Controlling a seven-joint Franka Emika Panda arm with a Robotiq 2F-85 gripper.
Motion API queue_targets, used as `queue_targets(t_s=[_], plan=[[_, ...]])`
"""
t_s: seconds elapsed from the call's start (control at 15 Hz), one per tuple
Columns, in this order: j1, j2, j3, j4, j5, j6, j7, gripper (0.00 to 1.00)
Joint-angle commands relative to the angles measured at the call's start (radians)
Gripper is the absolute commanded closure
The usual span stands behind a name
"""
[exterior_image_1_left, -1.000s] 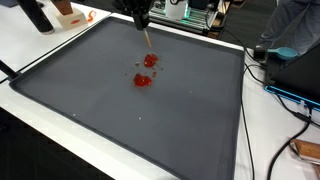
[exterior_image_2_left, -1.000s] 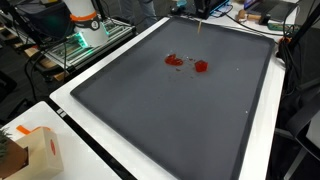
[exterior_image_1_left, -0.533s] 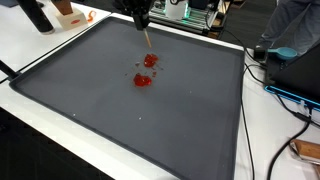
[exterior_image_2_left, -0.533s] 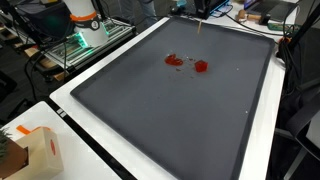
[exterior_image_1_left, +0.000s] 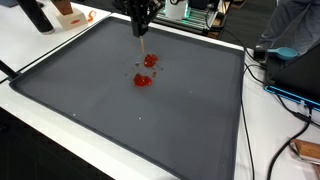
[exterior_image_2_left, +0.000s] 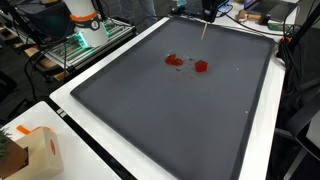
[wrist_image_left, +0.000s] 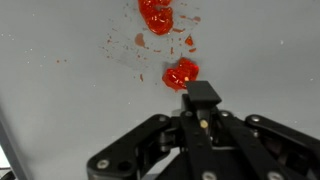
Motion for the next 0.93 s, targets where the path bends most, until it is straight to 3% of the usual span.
queue_targets(t_s=[0.0,0.47,0.87], plan=[[0.076,0.11,-0.018,0.115,-0.145,-0.04,0.196,0.97],[0.191,0.286,-0.065,0.28,-0.347,-0.168,0.499,0.97],[0.231,0.383,-0.079,0.394,-0.399,-0.284,0.597,0.97]])
